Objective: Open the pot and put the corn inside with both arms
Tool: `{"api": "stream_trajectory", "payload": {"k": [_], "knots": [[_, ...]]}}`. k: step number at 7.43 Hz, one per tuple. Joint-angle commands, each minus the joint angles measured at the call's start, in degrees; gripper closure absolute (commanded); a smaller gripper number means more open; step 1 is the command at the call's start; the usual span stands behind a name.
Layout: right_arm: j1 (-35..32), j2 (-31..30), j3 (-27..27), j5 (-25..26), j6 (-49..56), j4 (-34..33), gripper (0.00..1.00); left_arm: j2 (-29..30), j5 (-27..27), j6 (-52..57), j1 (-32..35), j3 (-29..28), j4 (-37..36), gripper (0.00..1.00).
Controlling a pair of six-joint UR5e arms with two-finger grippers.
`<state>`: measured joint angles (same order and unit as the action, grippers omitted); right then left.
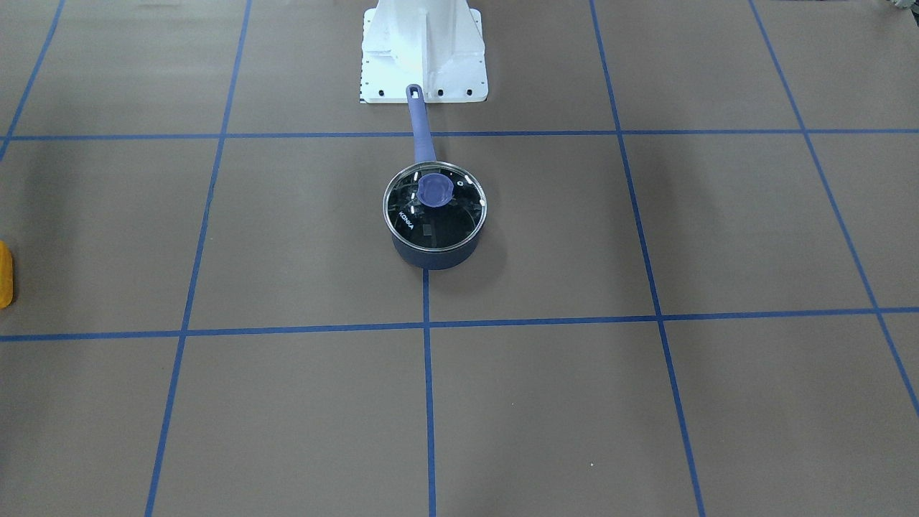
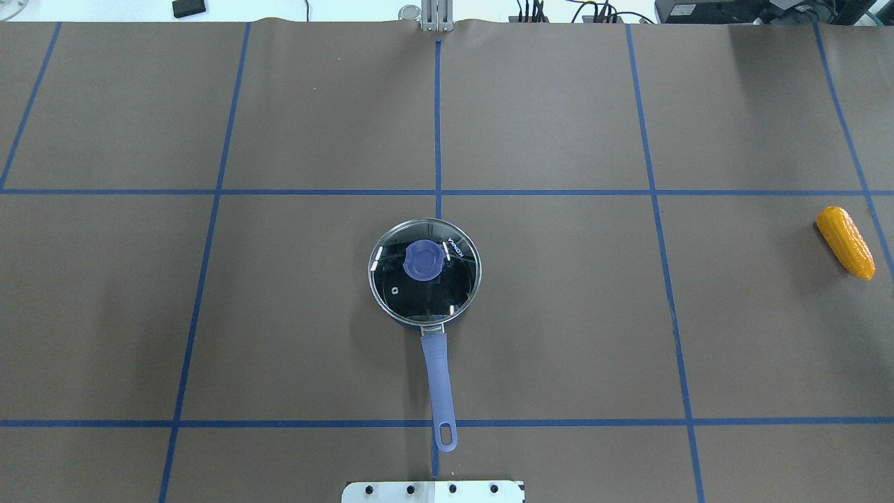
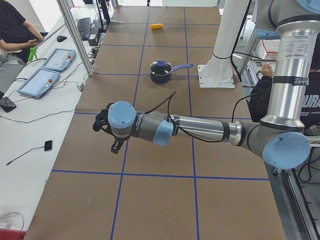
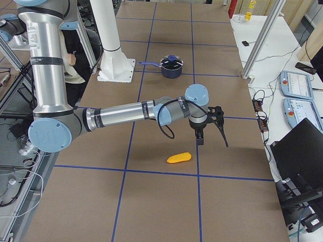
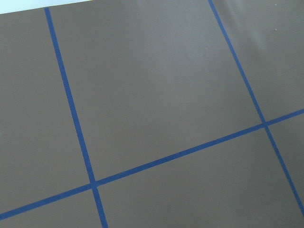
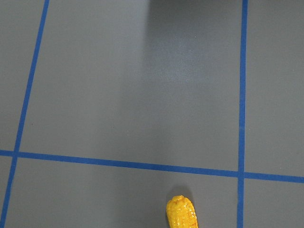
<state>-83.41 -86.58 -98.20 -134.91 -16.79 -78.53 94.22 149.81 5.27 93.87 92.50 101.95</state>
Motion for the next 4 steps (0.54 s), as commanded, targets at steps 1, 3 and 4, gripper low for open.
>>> {"api": "stream_trajectory", "payload": {"k": [1, 3, 4], "knots": [[0.0, 0.0, -0.1, -0.1, -0.2, 0.0, 0.0, 0.0, 0.0, 0.0, 0.0, 0.0, 0.0, 0.02], [0.1, 0.1, 0.9, 0.4, 0.1, 0.0, 0.0, 0.6, 0.0, -0.6, 0.0, 0.4, -0.2, 0.02], [0.1, -0.4, 1.4, 0.6, 0.3, 0.0, 0.0, 1.3, 0.0, -4.4, -0.4, 0.5, 0.7, 0.02]]}}
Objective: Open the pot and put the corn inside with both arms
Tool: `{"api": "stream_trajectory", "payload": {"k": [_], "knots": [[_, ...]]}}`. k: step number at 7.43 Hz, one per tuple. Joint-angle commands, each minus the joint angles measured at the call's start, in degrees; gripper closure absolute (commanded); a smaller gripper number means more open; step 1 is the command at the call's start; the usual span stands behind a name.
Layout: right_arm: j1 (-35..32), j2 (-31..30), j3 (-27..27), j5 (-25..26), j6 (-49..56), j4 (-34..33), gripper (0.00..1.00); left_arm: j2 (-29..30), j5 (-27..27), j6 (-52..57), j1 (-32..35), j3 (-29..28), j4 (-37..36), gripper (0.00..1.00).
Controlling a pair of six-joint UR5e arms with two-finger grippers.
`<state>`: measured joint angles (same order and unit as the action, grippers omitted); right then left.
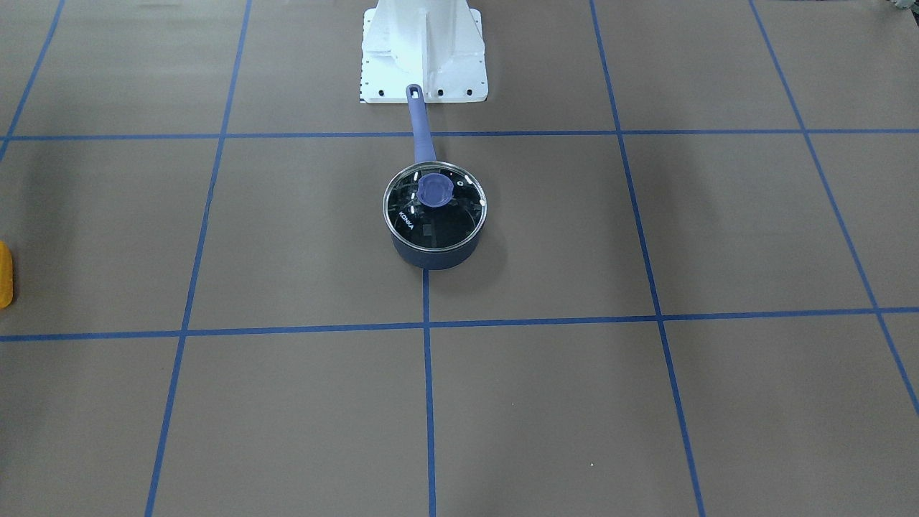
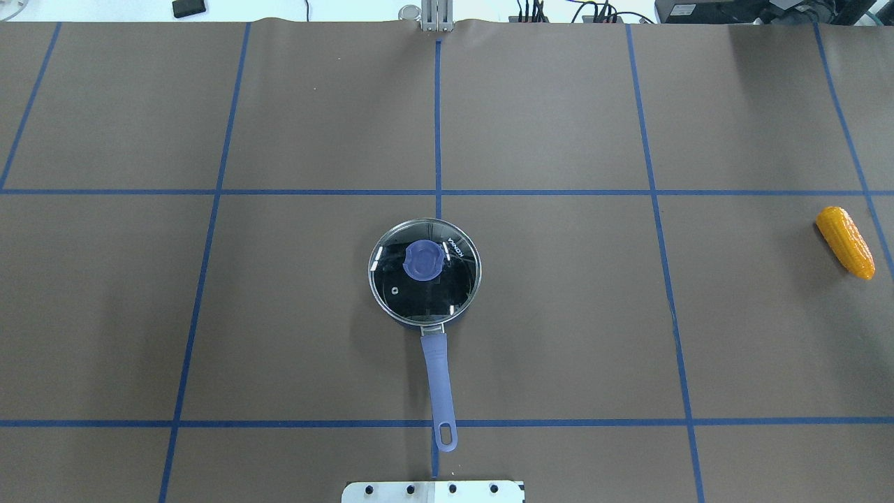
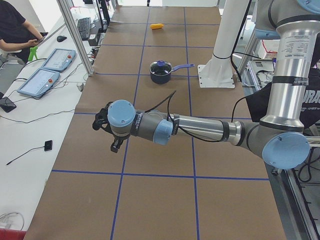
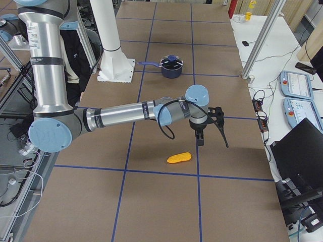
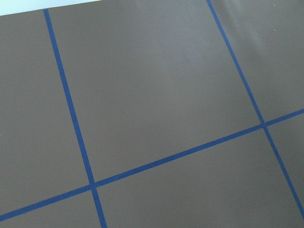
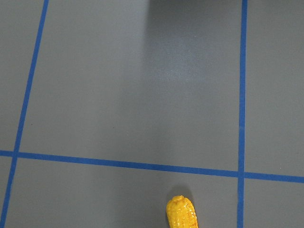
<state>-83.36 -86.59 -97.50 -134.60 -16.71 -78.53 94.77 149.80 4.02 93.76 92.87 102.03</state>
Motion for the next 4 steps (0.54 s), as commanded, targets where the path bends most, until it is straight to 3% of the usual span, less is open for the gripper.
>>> {"api": "stream_trajectory", "payload": {"k": [1, 3, 4], "knots": [[0.0, -0.6, 0.7, 0.1, 0.4, 0.0, 0.0, 1.6, 0.0, -6.7, -2.3, 0.1, 2.9, 0.02], [1.7, 0.0, 3.3, 0.4, 0.6, -0.1, 0.0, 3.0, -0.9, -17.7, -7.0, -0.1, 9.7, 0.02], [2.2, 0.0, 4.1, 0.6, 0.6, 0.0, 0.0, 4.4, -0.9, -19.7, -8.1, -0.1, 9.9, 0.02]]}}
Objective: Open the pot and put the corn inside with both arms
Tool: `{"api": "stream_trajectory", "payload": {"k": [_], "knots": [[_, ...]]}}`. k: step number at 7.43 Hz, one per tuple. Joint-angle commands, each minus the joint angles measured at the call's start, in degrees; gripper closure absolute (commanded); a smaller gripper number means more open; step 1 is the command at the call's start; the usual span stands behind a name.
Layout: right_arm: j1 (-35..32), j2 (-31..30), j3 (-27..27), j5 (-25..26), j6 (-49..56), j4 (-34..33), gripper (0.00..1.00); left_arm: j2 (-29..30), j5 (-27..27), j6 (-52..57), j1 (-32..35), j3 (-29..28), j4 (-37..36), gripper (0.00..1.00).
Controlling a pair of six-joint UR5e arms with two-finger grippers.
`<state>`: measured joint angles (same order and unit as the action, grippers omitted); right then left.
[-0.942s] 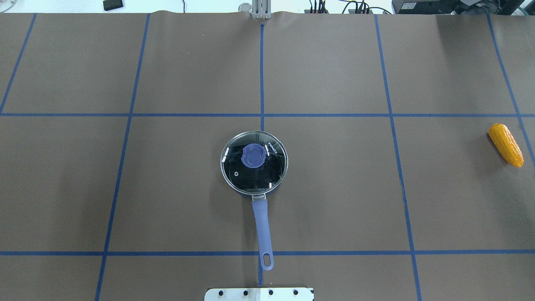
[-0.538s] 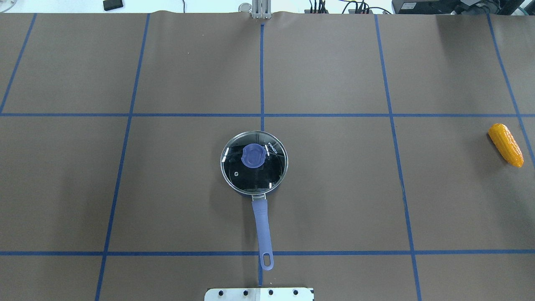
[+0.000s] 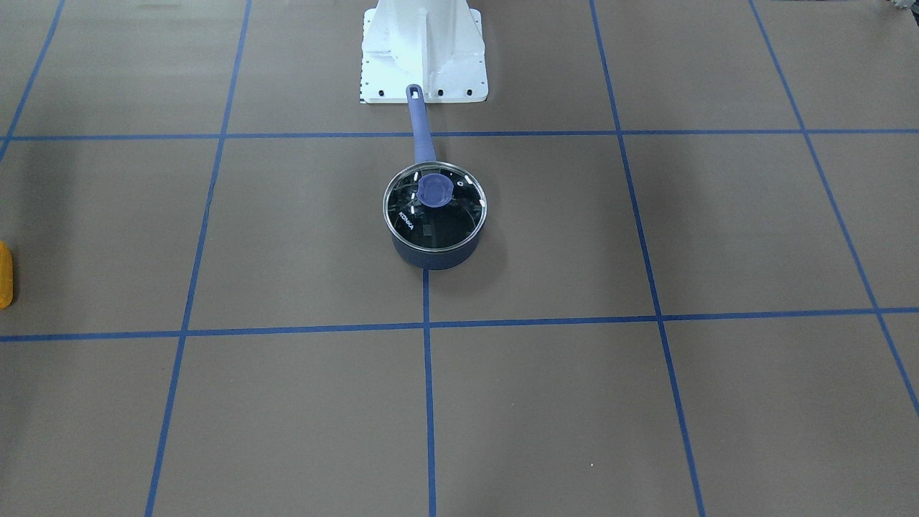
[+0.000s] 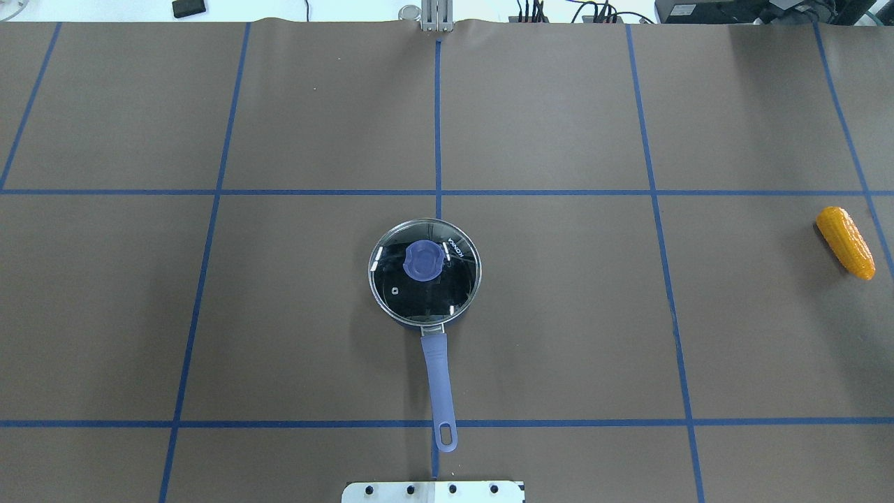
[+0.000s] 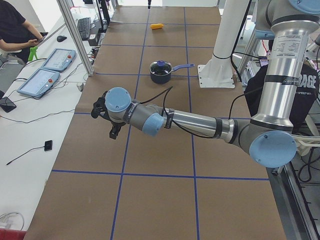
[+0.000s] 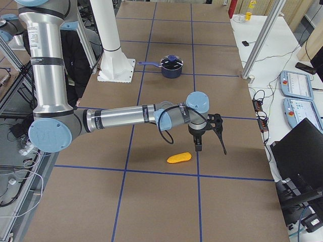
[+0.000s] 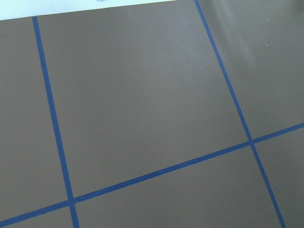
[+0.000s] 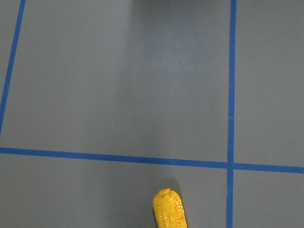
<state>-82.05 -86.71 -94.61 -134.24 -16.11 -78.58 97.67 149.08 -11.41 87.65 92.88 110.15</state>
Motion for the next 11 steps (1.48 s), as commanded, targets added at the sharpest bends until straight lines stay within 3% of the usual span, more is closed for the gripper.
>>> {"api": "stream_trajectory", "payload": {"k": [1, 4, 7, 11], "knots": [[1.0, 0.1, 1.5, 0.4, 0.0, 0.1, 0.0, 2.2, -0.2, -6.1, -2.7, -0.1, 1.7, 0.02], [2.5, -0.3, 3.8, 1.3, 0.5, 1.4, 0.0, 6.3, -1.2, -13.0, -7.4, -0.2, 1.7, 0.02], [4.4, -0.5, 11.6, 1.4, 1.6, 10.4, 0.0, 9.3, -3.9, -19.4, -11.0, 0.3, 1.9, 0.02], [7.5, -2.1, 11.7, 3.9, 2.1, 11.6, 0.0, 10.0, -7.6, -29.2, -16.4, 5.2, 1.9, 0.02]]}}
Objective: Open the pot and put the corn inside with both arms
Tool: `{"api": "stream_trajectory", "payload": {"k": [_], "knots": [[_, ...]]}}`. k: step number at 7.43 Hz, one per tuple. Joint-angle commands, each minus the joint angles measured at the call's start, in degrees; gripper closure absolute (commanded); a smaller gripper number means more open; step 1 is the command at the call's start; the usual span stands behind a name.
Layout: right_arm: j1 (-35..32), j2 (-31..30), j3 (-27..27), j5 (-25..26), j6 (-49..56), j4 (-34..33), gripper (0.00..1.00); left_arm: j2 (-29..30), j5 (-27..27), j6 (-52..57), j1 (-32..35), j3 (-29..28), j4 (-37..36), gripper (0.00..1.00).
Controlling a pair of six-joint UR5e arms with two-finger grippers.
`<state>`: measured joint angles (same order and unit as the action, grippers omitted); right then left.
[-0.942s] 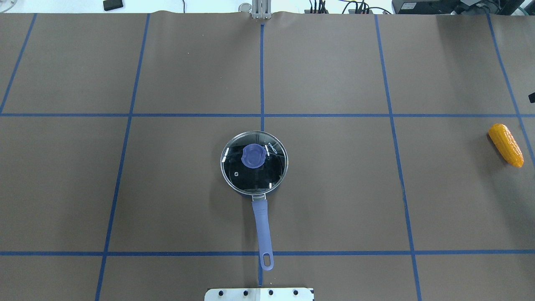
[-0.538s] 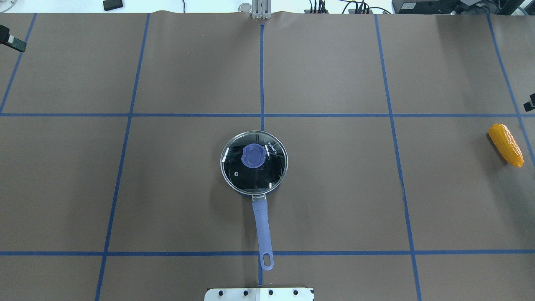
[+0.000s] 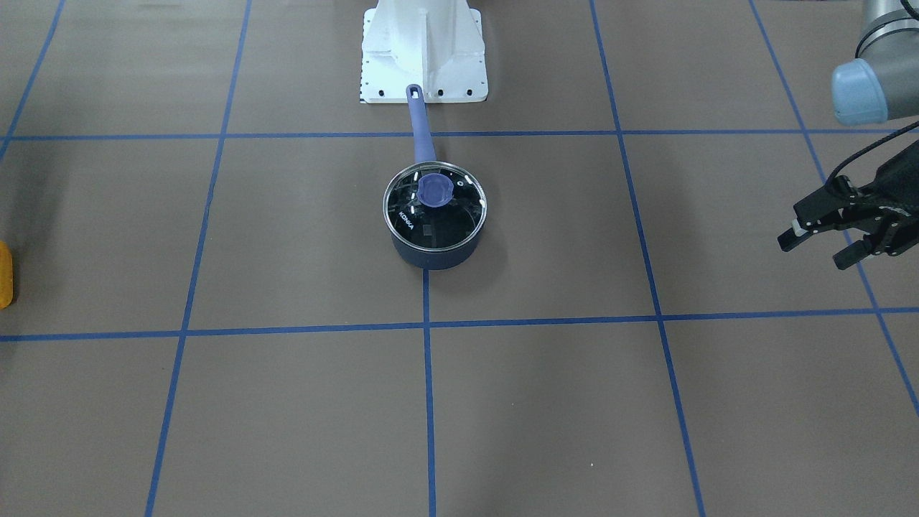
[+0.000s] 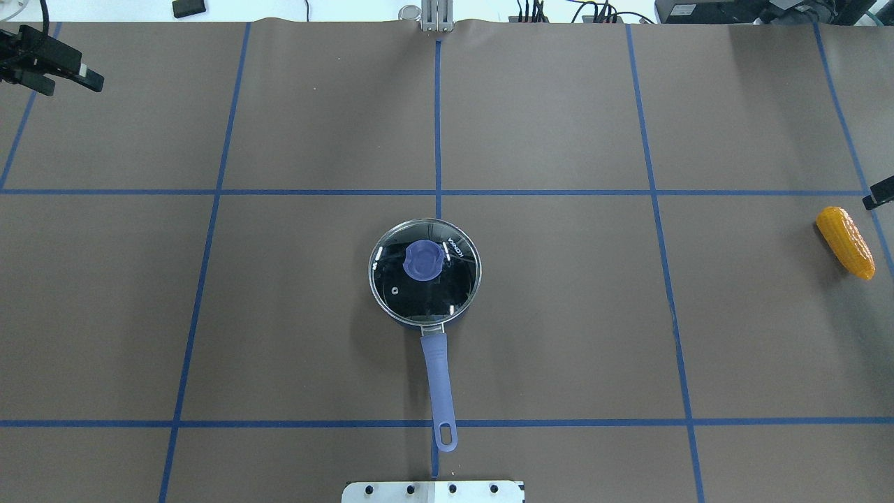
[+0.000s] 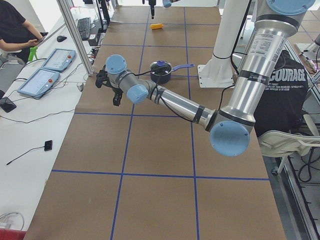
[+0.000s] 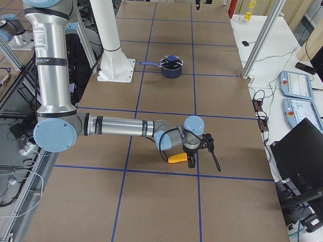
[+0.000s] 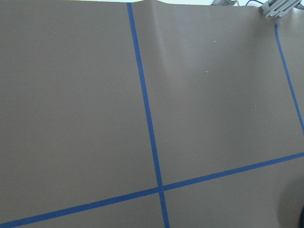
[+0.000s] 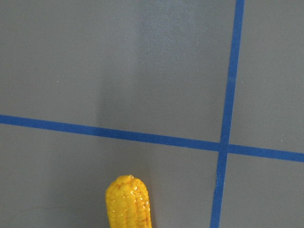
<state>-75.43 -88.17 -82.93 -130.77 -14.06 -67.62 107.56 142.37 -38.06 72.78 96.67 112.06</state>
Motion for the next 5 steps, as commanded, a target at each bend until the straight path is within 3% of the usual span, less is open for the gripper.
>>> {"api": "stream_trajectory", "payload": {"k": [1, 5], "knots": [[1.4, -1.0, 0.1, 0.5, 0.1, 1.1, 0.0, 0.1, -1.7, -3.6, -2.6, 1.9, 0.0, 0.02], [4.8, -1.1, 0.8, 2.5, 0.1, 1.9, 0.0, 0.5, -2.9, -5.5, -4.0, 3.1, 0.0, 0.02]]}}
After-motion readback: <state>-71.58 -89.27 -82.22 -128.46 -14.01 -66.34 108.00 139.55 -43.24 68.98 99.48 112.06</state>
